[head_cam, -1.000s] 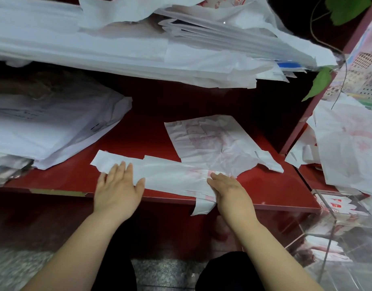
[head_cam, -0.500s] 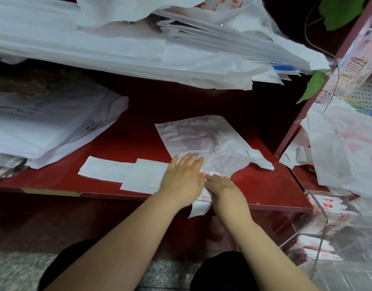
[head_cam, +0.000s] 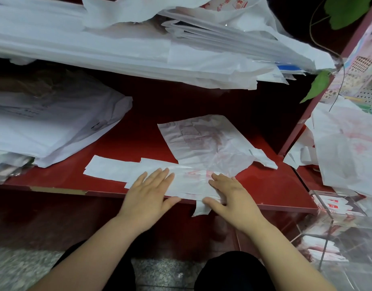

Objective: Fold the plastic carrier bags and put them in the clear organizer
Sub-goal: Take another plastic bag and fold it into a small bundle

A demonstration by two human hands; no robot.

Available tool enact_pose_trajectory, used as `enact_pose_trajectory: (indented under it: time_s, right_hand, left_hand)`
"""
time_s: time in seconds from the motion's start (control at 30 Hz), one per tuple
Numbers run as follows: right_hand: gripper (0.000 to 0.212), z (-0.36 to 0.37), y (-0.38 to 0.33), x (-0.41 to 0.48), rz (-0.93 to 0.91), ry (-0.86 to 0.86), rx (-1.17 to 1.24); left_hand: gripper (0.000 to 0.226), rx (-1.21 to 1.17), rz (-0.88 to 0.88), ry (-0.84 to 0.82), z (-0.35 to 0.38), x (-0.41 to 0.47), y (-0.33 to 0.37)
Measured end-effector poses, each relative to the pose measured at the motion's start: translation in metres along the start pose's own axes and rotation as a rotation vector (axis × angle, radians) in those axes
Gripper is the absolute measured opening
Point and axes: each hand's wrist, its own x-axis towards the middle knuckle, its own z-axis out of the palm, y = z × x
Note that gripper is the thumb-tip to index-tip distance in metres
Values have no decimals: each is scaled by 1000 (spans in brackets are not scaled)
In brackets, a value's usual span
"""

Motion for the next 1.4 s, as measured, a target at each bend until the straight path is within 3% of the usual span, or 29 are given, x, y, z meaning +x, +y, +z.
enact_pose_trajectory:
  time_s: [0.17, 0.27, 0.4, 0.5, 0.6, 0.77, 0.9, 1.03, 1.17, 1.23, 1.4]
  right_hand:
    - [38, -5, 11, -5, -38, -1, 131]
    - [27, -6, 15, -11, -121, 114, -36]
    - [26, -10, 9, -6, -223, 155, -173]
    - [28, -14, 6, -3, -261, 108, -219]
    - [35, -14, 2, -1, -273, 74, -303]
    - [29, -15, 4, 6, -327, 140, -277]
    - [29, -26, 4, 24, -397, 275, -275]
    - [23, -34, 4, 64, -397, 391, -437]
    - [13, -21, 15, 97, -293, 280, -618]
    - [27, -12, 15, 103, -254, 245, -633]
    - [57, 5, -19, 74, -249, 352, -499]
  left_hand:
    - [56, -173, 61, 247, 5, -25, -42]
    - [36, -199, 74, 361, 3, -28, -49]
    - [57, -234, 100, 419, 6, -29, -52]
    - [37, -213, 72, 423, 5, -30, -54]
    - [36, -200, 45, 449, 7, -29, -54]
    - [37, -157, 50, 388, 0, -26, -56]
    - [36, -168, 45, 430, 0, -28, -62]
    - [35, -101, 6, 506, -5, -34, -70]
    - [33, -25, 69, 456, -8, -35, -60]
    - [32, 10, 101, 421, -8, -31, -46]
    - [30, 34, 67, 361, -6, -15, -11]
